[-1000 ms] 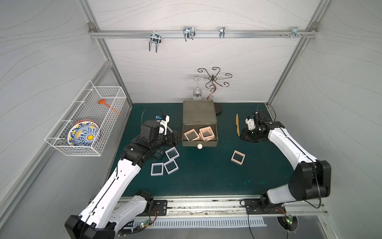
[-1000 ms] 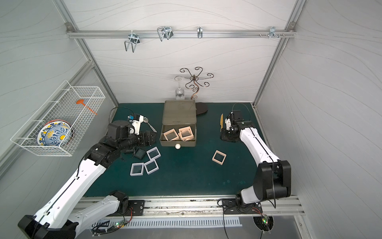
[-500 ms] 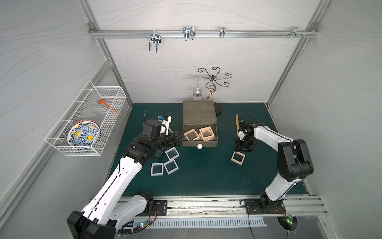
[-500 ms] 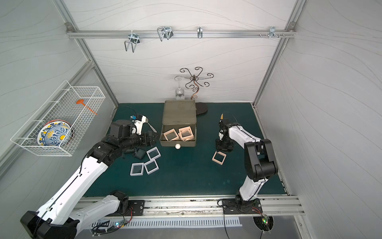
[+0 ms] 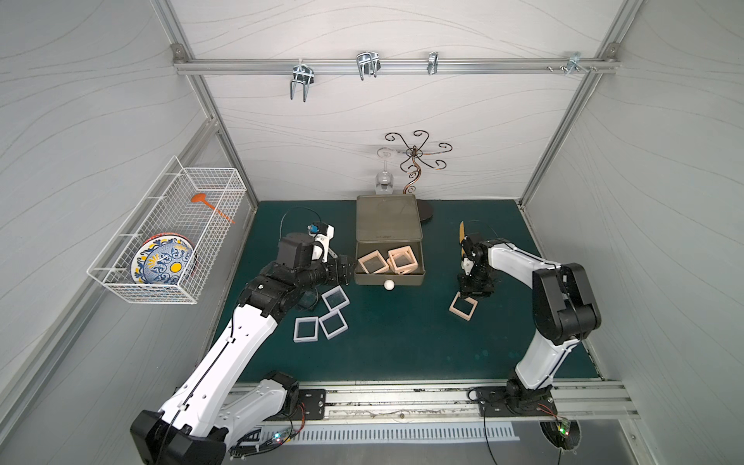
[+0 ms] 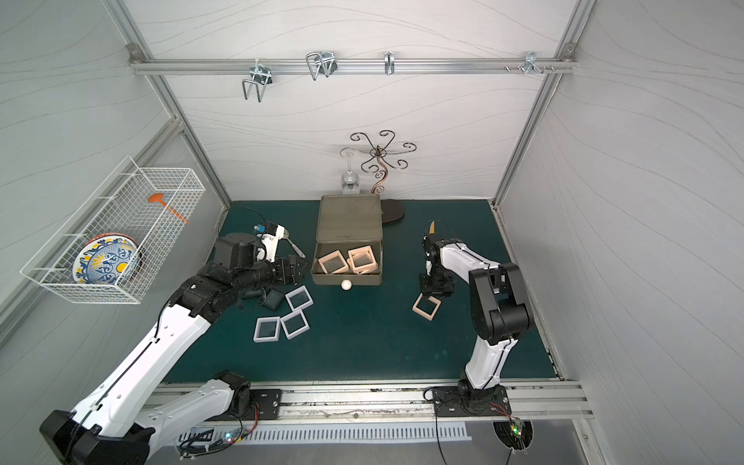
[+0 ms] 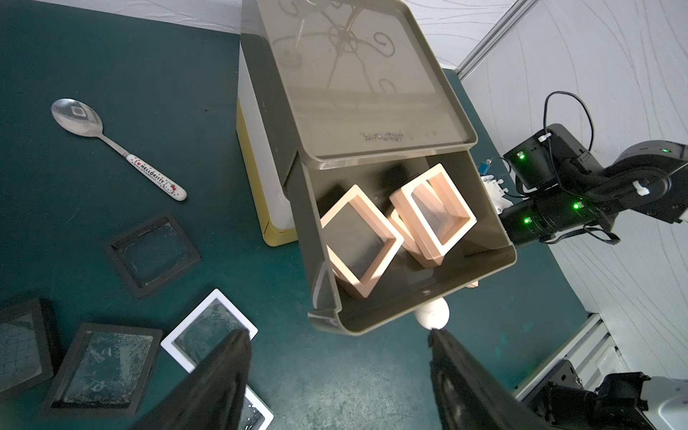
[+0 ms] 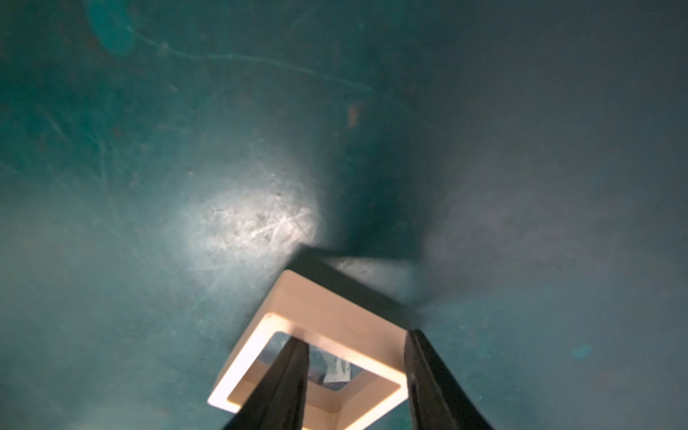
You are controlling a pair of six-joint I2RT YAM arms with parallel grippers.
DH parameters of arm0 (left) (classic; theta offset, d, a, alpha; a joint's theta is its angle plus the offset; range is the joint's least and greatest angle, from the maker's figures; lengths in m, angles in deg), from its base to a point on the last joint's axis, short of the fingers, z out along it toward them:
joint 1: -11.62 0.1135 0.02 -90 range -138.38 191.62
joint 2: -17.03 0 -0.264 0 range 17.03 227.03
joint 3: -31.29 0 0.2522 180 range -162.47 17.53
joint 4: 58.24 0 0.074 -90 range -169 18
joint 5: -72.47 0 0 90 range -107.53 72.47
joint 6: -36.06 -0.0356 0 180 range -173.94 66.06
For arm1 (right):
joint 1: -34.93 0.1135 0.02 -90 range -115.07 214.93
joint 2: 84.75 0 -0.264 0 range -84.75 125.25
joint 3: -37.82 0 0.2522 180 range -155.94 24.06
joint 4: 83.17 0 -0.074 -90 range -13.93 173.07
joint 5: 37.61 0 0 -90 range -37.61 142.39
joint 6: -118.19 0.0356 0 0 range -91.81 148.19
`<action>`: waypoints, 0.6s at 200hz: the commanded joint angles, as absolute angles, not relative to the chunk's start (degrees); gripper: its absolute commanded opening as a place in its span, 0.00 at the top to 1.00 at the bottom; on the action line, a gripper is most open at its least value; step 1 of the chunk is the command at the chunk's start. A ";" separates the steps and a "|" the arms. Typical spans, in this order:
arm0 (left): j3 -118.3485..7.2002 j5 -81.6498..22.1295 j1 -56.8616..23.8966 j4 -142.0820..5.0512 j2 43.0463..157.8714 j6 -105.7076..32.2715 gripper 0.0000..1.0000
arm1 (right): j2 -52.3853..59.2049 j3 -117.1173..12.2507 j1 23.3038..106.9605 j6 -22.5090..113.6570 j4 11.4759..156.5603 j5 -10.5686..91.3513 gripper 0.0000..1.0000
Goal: Place the brooch boxes into the drawer by color
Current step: Pick up the brooch box from the center of the board.
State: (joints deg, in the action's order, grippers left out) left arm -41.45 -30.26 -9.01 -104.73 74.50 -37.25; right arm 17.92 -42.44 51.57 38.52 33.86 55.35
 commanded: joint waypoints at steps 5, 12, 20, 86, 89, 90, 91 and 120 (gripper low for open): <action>-42.67 -30.36 -8.69 -103.37 74.07 -37.24 0.21 | 19.15 -43.73 52.40 37.70 32.14 55.77 0.64; -42.67 -30.30 -8.69 -103.37 74.07 -37.22 0.21 | 19.00 -43.71 52.48 37.60 32.41 55.50 0.69; -42.67 -30.28 -8.69 -103.37 74.07 -37.24 0.21 | 18.87 -43.78 52.56 37.52 32.40 55.47 0.74; -42.67 -29.82 -8.69 -103.64 73.74 -37.24 0.21 | 15.78 -43.53 52.68 37.83 33.61 54.58 1.00; -42.67 -29.73 -8.69 -103.64 73.69 -37.22 0.21 | 15.30 -43.53 52.64 38.00 33.71 54.42 1.00; -42.67 -29.70 -8.69 -103.64 73.70 -37.23 0.21 | 15.06 -43.53 52.62 38.06 33.78 54.33 1.00; -42.67 -29.68 -8.69 -103.64 73.71 -37.19 0.21 | 14.86 -43.57 52.61 38.09 33.81 54.24 1.00; -42.67 -29.18 -8.69 -103.72 73.49 -37.23 0.21 | 7.59 -44.72 51.30 39.36 35.33 51.21 1.00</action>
